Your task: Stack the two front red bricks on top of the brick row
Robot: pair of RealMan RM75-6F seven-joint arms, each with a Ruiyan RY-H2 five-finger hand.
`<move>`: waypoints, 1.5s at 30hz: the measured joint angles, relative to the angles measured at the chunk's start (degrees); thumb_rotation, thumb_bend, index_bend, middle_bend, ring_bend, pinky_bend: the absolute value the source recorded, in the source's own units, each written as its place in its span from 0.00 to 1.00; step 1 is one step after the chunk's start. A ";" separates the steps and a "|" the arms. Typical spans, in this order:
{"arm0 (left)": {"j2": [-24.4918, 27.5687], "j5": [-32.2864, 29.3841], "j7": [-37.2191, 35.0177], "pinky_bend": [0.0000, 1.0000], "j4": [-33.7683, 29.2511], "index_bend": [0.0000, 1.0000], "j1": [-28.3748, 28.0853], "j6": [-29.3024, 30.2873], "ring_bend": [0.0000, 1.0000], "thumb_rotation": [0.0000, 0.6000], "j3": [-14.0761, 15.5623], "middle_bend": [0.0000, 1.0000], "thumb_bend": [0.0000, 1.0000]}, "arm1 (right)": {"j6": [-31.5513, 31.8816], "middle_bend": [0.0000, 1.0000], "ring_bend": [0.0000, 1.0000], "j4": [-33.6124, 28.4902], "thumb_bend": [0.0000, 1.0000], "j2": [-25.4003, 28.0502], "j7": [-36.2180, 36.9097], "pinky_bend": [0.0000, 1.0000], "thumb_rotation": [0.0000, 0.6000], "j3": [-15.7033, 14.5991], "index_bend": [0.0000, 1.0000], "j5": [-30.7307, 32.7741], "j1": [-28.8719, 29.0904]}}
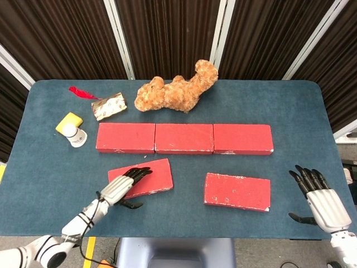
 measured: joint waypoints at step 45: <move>-0.31 -9.55 20.20 1.00 0.25 0.00 -2.53 4.52 0.69 1.00 -1.49 0.27 0.28 | 0.17 0.00 0.00 -0.06 0.11 -0.05 -0.29 0.00 0.89 0.46 0.00 2.03 -0.11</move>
